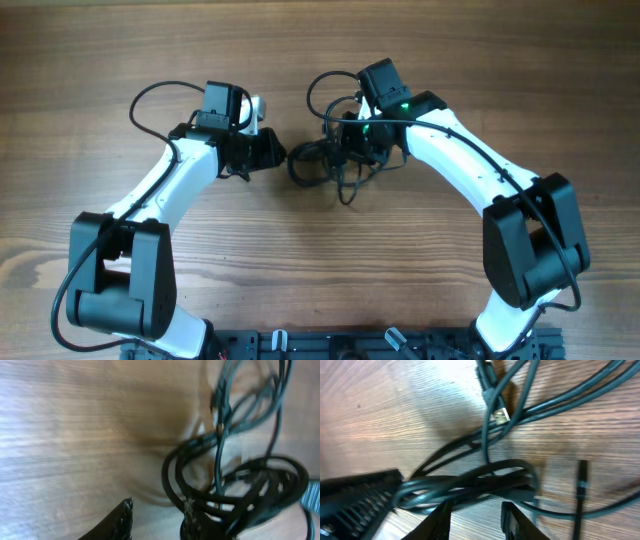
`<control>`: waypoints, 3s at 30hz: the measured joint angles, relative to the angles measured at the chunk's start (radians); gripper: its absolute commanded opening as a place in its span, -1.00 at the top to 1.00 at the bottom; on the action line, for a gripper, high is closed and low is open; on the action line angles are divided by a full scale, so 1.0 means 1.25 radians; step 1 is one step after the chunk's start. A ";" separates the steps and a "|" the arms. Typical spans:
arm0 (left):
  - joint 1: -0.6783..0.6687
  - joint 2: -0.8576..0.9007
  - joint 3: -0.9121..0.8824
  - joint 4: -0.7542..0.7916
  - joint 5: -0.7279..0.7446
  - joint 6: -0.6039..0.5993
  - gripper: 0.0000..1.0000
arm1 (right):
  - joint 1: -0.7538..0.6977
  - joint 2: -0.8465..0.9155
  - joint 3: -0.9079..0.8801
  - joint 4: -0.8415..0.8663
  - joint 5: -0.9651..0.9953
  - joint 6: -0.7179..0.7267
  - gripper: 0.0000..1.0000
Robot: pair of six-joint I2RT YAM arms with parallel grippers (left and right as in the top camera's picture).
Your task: Untangle cables
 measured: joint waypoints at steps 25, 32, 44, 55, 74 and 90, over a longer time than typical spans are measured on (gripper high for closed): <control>-0.003 0.000 0.000 -0.089 0.116 0.111 0.37 | 0.041 0.000 0.000 0.064 -0.027 0.268 0.23; -0.003 0.000 0.000 -0.090 0.123 0.111 0.37 | 0.041 0.000 0.000 0.064 0.001 0.282 0.40; -0.003 0.000 0.000 -0.090 0.131 0.111 0.36 | 0.041 0.000 -0.009 0.082 0.034 0.291 0.81; -0.003 0.001 0.000 -0.096 0.134 0.110 0.27 | 0.041 -0.001 -0.016 0.094 0.051 0.292 0.91; -0.070 0.001 0.000 -0.081 0.179 -0.003 0.50 | 0.041 -0.001 -0.016 0.100 0.064 0.292 0.91; -0.113 0.001 0.000 0.008 0.154 -0.345 0.37 | 0.041 -0.001 -0.016 0.103 0.075 0.292 0.91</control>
